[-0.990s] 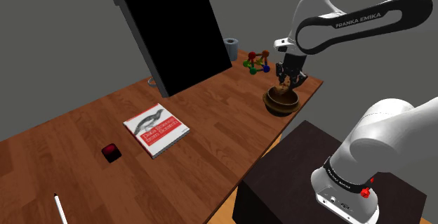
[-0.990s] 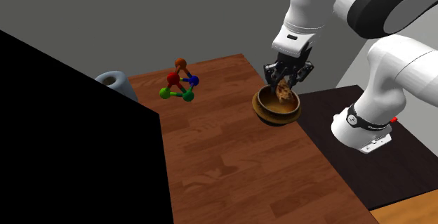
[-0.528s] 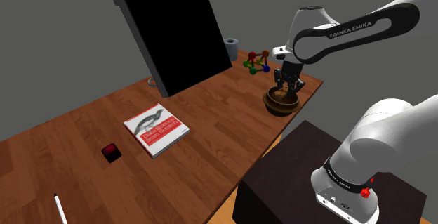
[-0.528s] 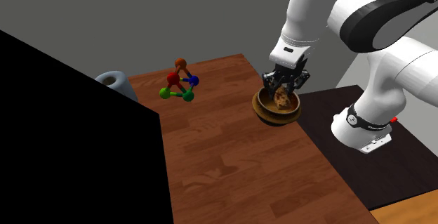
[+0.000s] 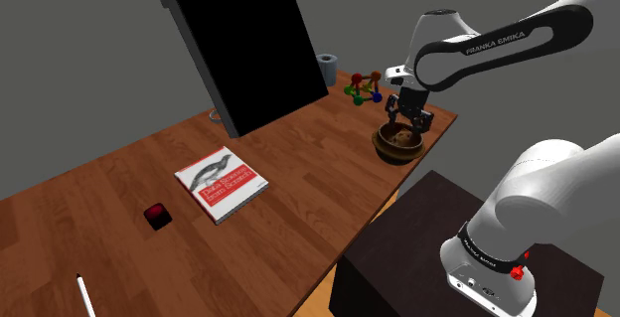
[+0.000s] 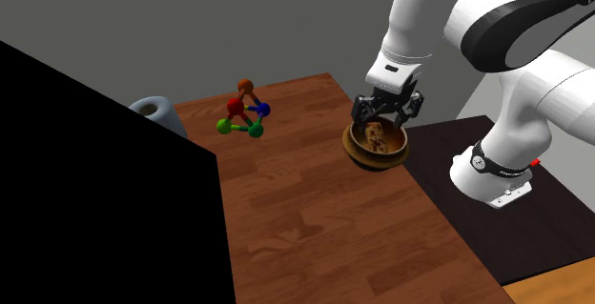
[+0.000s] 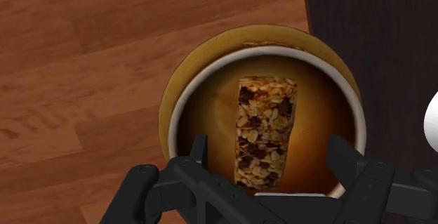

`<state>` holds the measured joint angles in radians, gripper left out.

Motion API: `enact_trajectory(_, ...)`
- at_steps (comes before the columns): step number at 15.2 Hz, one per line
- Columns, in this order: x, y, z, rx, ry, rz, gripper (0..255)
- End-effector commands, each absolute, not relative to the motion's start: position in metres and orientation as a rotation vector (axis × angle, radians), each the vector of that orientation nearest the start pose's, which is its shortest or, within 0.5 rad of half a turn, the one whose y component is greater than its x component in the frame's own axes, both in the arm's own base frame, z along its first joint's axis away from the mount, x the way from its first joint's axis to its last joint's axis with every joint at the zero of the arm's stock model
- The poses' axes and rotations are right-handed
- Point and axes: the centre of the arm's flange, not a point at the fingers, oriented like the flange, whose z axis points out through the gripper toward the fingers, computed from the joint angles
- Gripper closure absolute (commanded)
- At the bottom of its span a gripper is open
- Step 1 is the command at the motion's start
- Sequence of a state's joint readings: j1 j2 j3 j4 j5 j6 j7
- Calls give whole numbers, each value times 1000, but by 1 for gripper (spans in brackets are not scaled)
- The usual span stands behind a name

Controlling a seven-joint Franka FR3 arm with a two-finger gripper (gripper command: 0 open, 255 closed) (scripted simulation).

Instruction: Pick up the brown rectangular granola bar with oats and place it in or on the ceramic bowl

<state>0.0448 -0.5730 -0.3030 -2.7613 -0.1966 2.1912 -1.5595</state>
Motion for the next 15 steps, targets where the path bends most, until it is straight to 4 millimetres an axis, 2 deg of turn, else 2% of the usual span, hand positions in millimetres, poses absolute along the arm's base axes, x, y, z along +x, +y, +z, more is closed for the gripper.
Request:
enact_trajectory(1, 338, -87, 373, -2330, -2094, 5, 0)
enact_trajectory(3, 338, -87, 373, -2330, -2094, 5, 0)
enact_trajectory(7, 338, -87, 423, -2330, -2094, 5, 0)
enact_trajectory(15, 338, -87, 423, -2330, -2094, 5, 0)
